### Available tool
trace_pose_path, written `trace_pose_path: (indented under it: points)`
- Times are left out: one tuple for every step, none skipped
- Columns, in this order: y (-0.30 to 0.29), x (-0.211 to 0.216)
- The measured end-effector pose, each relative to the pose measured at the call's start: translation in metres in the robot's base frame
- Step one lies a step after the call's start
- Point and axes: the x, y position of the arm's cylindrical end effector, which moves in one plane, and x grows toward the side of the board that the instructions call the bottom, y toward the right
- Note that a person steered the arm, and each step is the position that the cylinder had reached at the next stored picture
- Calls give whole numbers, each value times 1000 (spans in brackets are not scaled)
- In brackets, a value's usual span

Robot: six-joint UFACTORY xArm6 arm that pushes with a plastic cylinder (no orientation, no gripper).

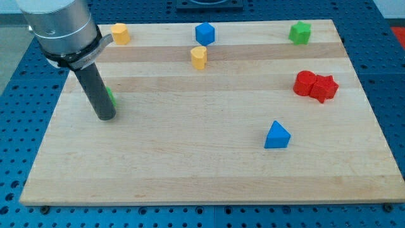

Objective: Slide the yellow hexagon towards green circle

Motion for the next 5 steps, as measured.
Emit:
trace_pose_path:
  points:
    - [-10, -8]
    - [-19, -18]
    - [-21, -27]
    - [-21, -27]
    - [-21, -27]
